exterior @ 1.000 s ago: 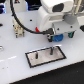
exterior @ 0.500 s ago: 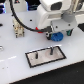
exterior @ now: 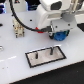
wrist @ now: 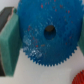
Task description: Insert the blue gear onto the right peg, followed by the red gear
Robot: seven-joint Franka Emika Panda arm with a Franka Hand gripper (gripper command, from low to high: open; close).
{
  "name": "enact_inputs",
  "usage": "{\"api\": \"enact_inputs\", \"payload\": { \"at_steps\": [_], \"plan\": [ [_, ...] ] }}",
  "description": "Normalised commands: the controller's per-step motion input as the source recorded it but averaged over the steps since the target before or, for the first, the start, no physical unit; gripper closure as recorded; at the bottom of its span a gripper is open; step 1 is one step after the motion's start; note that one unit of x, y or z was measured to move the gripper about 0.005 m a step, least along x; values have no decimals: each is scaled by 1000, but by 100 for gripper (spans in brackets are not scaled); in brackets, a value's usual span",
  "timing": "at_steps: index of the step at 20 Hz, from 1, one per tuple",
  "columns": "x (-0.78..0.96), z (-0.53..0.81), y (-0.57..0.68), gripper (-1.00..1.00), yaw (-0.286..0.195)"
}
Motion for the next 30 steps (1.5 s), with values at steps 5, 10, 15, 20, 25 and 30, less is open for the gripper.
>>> {"api": "enact_inputs", "payload": {
  "at_steps": [5,10,15,20,25,30],
  "plan": [
    [184,550,9,100,0],
    [404,572,-17,100,0],
    [576,546,-181,100,0],
    [640,510,-255,100,0],
    [634,368,-332,100,0],
    [636,169,-359,100,0]
  ]
}}
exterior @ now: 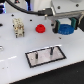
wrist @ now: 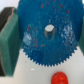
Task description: Insert the blue gear onto the right peg, followed by the red gear
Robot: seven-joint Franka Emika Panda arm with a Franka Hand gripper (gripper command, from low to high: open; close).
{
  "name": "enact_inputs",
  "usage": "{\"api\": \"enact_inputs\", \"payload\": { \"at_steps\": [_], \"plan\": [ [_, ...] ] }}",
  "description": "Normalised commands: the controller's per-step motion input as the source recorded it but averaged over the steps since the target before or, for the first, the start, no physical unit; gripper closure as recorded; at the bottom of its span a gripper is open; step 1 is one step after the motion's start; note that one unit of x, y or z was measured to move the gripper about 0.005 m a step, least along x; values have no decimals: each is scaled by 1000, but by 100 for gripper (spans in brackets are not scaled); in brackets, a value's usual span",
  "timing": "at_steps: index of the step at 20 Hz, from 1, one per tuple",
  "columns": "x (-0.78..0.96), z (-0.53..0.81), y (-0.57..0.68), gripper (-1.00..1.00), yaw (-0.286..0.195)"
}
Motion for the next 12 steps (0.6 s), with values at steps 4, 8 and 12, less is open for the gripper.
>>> {"api": "enact_inputs", "payload": {
  "at_steps": [4,8,12],
  "plan": [
    [606,50,-303,100,0],
    [551,6,-266,100,0],
    [419,-32,-269,100,0]
  ]
}}
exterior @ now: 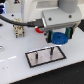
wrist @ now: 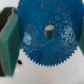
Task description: Insert the blue gear onto the right peg, followed by the red gear
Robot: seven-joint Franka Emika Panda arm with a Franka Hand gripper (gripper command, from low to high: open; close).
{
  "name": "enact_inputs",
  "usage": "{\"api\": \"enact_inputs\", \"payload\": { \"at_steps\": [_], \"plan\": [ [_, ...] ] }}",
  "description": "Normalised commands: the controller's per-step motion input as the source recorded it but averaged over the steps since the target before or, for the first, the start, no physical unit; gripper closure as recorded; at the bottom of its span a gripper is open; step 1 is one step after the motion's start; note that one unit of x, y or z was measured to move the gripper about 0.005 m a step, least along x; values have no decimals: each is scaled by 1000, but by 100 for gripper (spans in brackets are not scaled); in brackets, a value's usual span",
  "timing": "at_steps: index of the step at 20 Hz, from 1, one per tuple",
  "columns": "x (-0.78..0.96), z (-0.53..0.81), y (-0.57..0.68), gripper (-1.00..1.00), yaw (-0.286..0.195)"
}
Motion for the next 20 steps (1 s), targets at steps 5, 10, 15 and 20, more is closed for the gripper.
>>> {"api": "enact_inputs", "payload": {
  "at_steps": [5,10,15,20],
  "plan": [
    [347,-52,-194,100,0],
    [213,-109,-111,100,0],
    [124,-145,-30,100,0],
    [139,-99,53,100,0]
  ]
}}
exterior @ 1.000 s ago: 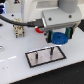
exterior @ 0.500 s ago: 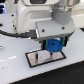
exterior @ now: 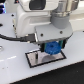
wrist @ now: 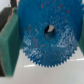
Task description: Insert the blue gear onto the right peg, followed by the red gear
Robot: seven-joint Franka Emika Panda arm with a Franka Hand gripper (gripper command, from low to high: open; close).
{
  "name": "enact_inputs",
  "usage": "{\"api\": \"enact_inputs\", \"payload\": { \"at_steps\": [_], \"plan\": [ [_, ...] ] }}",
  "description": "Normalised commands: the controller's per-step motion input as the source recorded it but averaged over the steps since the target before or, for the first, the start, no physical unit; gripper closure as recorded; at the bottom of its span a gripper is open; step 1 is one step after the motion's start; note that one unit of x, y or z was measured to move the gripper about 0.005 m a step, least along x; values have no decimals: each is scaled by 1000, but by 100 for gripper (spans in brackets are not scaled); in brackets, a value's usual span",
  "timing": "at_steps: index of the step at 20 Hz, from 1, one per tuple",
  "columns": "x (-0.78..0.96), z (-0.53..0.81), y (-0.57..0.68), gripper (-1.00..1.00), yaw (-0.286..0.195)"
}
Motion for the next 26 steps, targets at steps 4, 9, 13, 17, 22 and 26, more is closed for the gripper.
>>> {"api": "enact_inputs", "payload": {
  "at_steps": [4,9,13,17,22,26],
  "plan": [
    [41,213,20,100,0],
    [182,-69,52,100,0],
    [213,-139,20,100,0],
    [232,-175,109,100,0],
    [214,-203,92,100,0],
    [106,-54,60,100,0]
  ]
}}
